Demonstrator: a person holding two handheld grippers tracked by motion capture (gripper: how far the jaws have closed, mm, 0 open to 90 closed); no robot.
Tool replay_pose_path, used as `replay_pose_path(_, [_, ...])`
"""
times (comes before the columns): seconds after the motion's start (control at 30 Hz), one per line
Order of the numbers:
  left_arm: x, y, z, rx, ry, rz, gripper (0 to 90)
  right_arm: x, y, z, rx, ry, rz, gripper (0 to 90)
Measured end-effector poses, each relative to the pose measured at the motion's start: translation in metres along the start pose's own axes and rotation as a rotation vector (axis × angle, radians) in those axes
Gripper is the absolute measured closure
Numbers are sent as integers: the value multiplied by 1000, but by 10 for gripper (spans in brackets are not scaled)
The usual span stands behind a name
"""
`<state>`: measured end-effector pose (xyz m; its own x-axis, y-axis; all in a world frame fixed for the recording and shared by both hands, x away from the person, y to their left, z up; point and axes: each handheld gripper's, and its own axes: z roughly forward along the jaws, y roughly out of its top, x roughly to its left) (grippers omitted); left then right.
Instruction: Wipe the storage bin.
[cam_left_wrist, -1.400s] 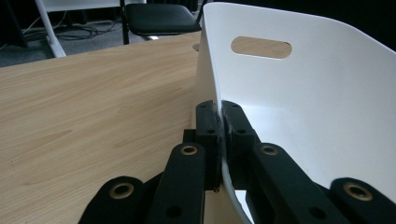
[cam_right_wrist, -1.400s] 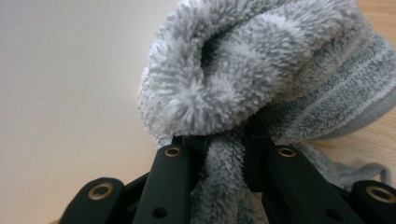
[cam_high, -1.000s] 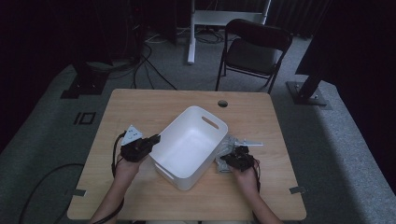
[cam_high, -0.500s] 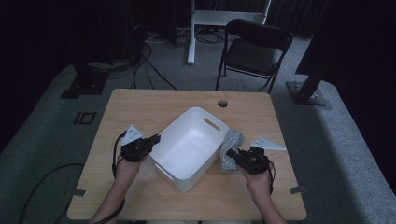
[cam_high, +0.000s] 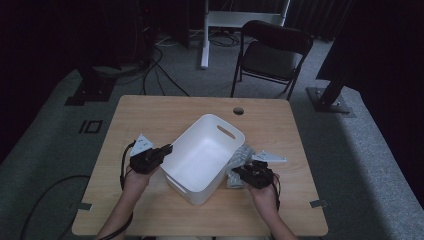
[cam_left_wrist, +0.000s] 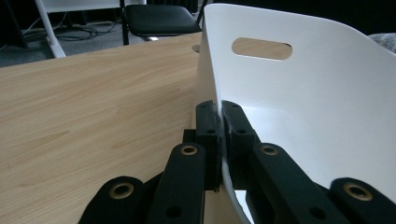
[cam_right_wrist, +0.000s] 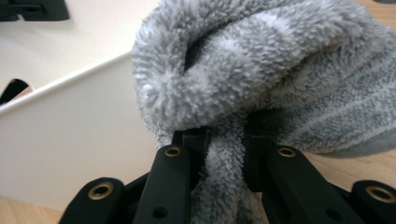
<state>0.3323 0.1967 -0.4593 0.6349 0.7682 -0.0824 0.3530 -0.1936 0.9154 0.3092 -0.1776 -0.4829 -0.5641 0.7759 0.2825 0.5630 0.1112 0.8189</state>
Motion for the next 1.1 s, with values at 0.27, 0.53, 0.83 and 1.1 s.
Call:
replay_pose_path(0.27, [0,0,1,-4,0,-1,867,-5,-4,9,30,-20,12,768])
replay_pose_path(0.53, [-1,0,1,-6,11,-1,866,-12,-10,20,65,-33,20,768])
replay_pose_path(0.83, [-2,1,2,-4,27,-6,862,-25,-26,46,155,-73,30,768])
replay_pose_path(1.1, [-2,0,2,-8,58,-20,867,-23,-12,28,118,-56,27,768])
